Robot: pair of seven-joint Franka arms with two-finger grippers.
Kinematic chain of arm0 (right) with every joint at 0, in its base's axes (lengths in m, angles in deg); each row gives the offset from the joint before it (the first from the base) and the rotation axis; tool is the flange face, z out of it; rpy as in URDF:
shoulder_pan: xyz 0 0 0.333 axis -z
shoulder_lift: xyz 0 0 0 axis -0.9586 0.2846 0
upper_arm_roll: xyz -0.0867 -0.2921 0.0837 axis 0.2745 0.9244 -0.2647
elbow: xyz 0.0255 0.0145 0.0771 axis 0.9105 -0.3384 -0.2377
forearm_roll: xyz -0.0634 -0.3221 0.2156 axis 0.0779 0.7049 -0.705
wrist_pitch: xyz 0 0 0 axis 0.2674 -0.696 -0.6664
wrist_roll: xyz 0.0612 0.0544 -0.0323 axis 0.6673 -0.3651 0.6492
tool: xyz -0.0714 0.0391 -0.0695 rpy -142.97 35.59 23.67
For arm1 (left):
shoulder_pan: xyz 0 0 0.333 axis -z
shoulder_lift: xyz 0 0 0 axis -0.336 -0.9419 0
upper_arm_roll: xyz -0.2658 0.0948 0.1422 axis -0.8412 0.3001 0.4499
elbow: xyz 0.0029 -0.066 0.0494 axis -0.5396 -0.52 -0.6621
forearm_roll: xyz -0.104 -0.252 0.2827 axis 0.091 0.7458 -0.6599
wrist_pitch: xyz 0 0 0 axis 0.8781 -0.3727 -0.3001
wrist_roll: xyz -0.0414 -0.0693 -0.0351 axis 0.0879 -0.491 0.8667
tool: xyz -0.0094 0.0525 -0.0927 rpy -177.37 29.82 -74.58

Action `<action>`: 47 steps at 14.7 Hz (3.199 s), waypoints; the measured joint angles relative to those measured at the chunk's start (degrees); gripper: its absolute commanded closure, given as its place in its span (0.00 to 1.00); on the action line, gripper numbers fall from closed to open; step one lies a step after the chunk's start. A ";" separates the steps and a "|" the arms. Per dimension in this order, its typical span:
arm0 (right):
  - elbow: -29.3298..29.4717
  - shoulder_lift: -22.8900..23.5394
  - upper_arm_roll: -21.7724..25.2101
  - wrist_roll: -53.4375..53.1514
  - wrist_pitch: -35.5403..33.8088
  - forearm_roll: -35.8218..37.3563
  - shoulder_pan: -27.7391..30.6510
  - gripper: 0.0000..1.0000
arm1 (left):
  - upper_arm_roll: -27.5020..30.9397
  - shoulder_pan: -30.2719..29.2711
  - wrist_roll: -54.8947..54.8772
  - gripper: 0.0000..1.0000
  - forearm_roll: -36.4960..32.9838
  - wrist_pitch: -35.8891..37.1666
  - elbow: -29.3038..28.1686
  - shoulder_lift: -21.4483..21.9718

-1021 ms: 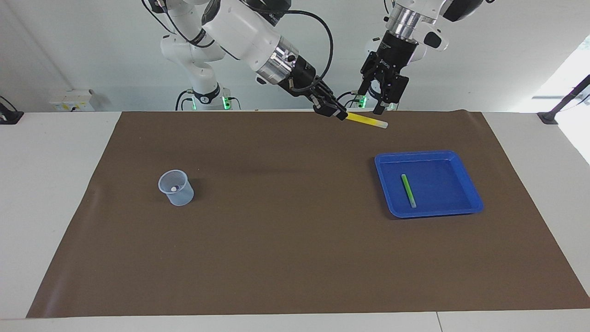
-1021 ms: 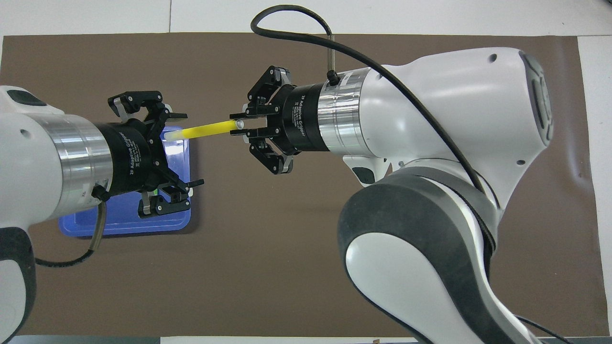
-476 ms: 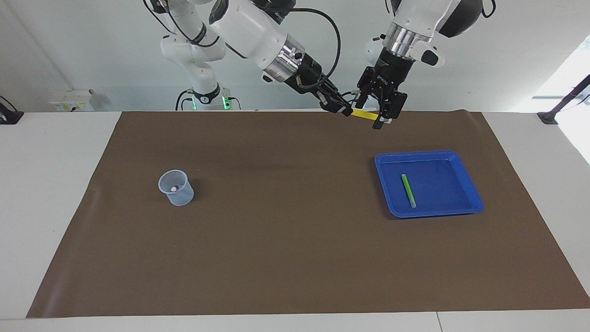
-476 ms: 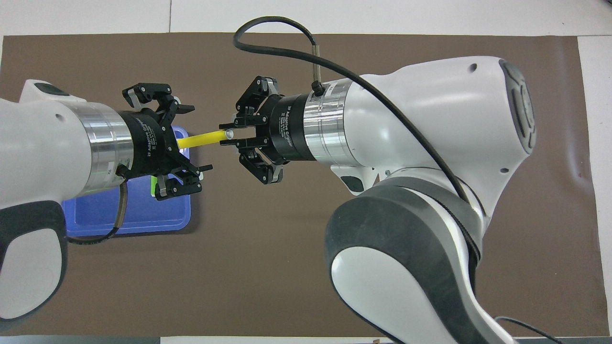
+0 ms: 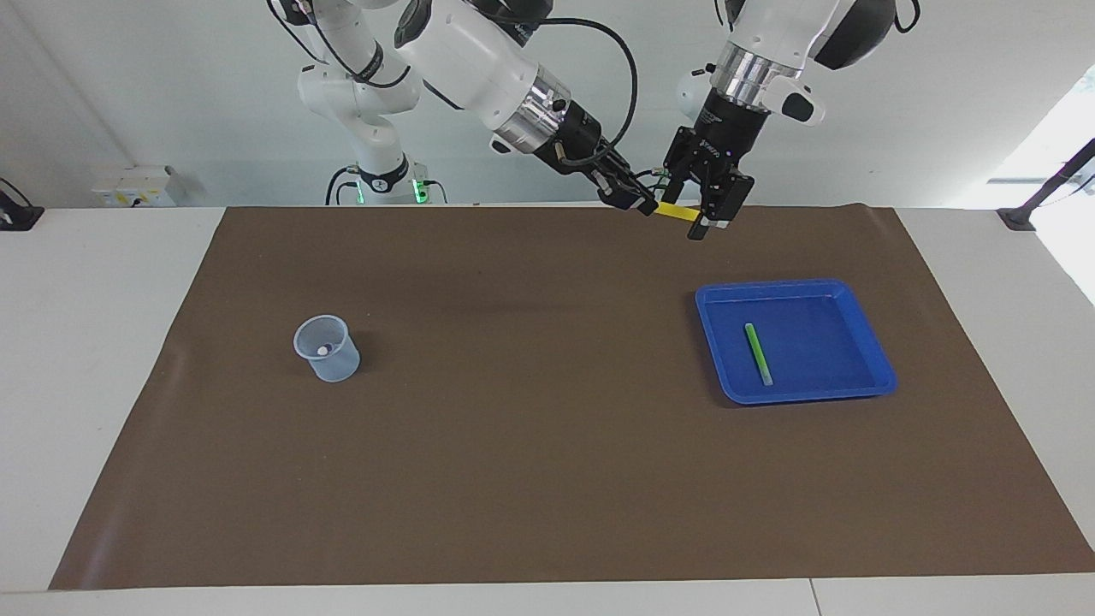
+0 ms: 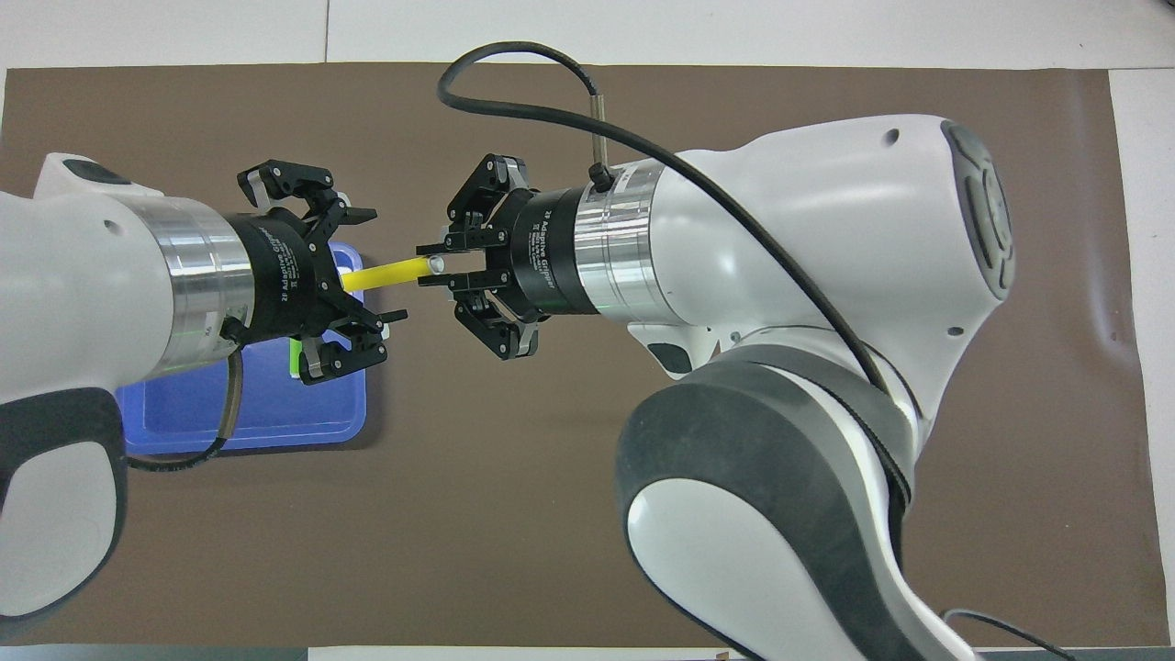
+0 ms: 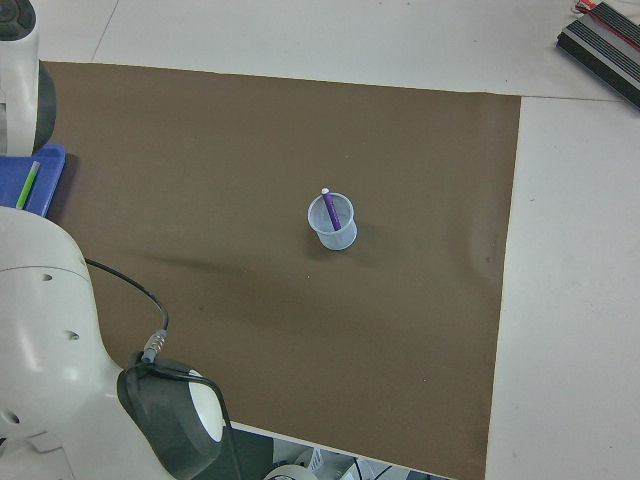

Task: Right arm passes pens to left for tray arrangement
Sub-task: 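Close the left gripper on the yellow pen beside the right gripper, then open the right gripper and withdraw while the left gripper carries the pen, then lower the yellow pen into the tray and open the left gripper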

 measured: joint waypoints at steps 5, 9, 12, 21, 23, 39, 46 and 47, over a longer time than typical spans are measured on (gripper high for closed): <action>0.00 0.00 0.00 0.00 0.00 0.00 -0.03 1.00 | 0.06 -0.01 0.00 0.48 -0.15 0.06 0.00 0.02; 0.00 0.00 0.00 0.00 0.00 0.00 -0.04 1.00 | 0.19 -0.04 0.00 0.49 -0.26 0.25 0.00 0.17; 0.00 0.00 0.00 0.00 0.00 0.03 -0.04 1.00 | 0.23 -0.06 0.00 0.73 -0.31 0.28 0.00 0.19; 0.04 0.08 -0.02 0.00 1.09 0.06 -0.09 0.81 | 0.11 0.16 -0.11 1.00 -1.20 1.29 0.00 0.57; 0.05 0.11 -0.02 0.00 1.10 0.06 -0.08 0.15 | 0.09 0.18 -0.08 1.00 -1.21 1.32 -0.01 0.58; -0.50 -2.12 13.46 35.61 -29.24 16.77 1.81 0.00 | 1.33 -10.64 -27.92 1.00 -2.08 1.36 -3.62 0.49; -9.94 -6.64 23.10 68.84 -31.21 29.96 1.67 0.00 | 1.75 -19.55 -72.60 1.00 -1.48 1.46 -13.31 -0.09; -11.22 -7.01 24.79 74.26 -30.92 31.75 1.70 0.00 | 1.80 -20.81 -79.15 1.00 -1.46 1.45 -14.80 -0.30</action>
